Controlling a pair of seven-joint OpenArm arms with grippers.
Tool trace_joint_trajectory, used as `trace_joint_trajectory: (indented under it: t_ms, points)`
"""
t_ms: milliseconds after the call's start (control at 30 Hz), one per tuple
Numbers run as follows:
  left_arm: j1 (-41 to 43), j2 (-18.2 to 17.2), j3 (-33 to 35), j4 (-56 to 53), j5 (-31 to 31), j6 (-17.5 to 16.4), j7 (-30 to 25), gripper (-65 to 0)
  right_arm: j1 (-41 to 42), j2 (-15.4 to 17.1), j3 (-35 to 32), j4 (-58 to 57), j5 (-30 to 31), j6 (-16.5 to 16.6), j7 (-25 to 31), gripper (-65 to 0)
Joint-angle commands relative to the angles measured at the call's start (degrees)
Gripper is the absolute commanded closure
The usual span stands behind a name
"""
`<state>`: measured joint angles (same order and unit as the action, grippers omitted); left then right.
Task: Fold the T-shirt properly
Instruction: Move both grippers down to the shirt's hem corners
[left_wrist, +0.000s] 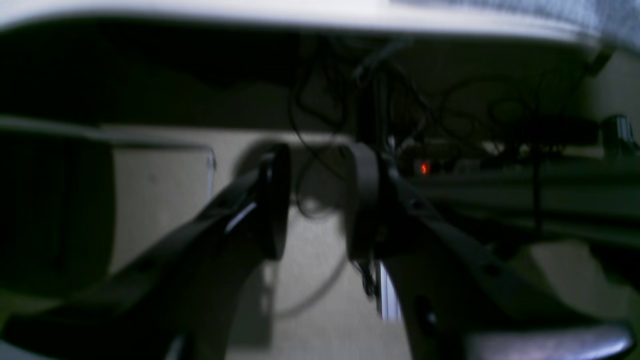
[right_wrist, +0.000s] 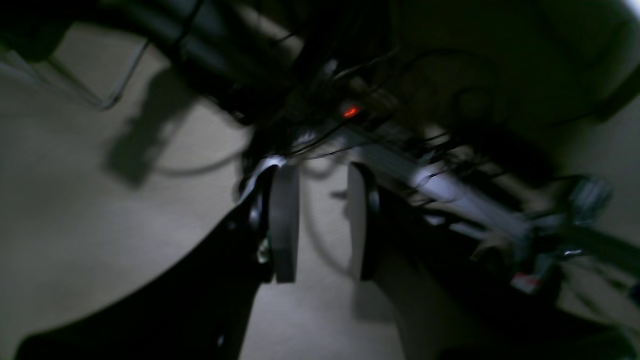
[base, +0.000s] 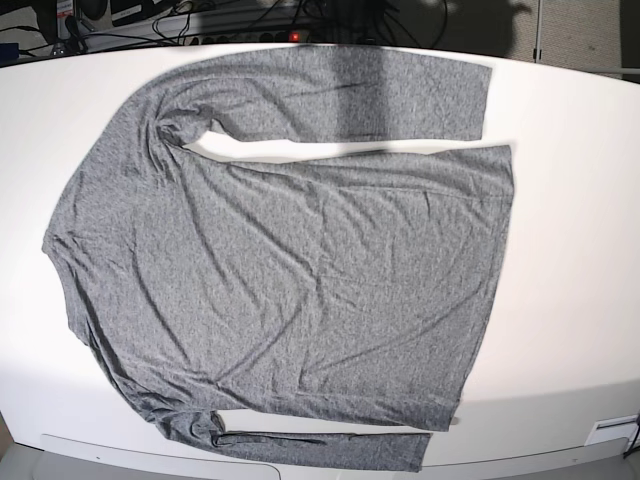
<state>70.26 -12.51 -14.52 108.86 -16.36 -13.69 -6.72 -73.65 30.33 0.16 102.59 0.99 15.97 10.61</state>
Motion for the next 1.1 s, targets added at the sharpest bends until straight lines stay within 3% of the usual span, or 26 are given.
trace_joint_trajectory:
  t_ms: [0,267,500,600,733,933,1067]
  points:
    - [1.2,-0.3,-0.9,1.9,-0.3,-0.1,-0.2,-18.7,-1.4,0.1,0.9,2.4,0.5,-0.5,1.1,-17.8]
    - [1.2,-2.0,-2.0,10.9,-0.2,-0.1,1.4,-18.7,-1.4,0.2,8.6,17.0,0.7,-0.6,0.6,-17.8]
    - [-1.0,-2.0,-2.0,12.1,-0.2,-0.1,1.4,-18.7,0.9,-0.5,14.3,22.0,1.2,-1.1,0.5,-17.8]
    - [-3.6,-1.9,-2.0,12.1,-0.2,-0.1,1.4,-18.7,5.0,-2.3,15.7,22.0,6.4,-2.4,0.5,-17.8]
    - [-7.6,-0.5,-2.0,12.1,-0.2,-0.1,1.4,-18.7,11.8,-7.1,16.0,22.0,11.2,-2.4,-0.3,-17.8]
    - [-11.6,1.2,-1.9,12.1,-0.3,-0.1,3.8,-18.8,19.7,-13.2,16.0,22.0,11.6,-2.4,-10.2,-17.8]
    - [-15.5,1.0,-1.9,12.1,-0.3,-0.1,3.8,-18.7,23.5,-15.3,16.0,22.0,11.2,-2.4,-10.7,-17.8]
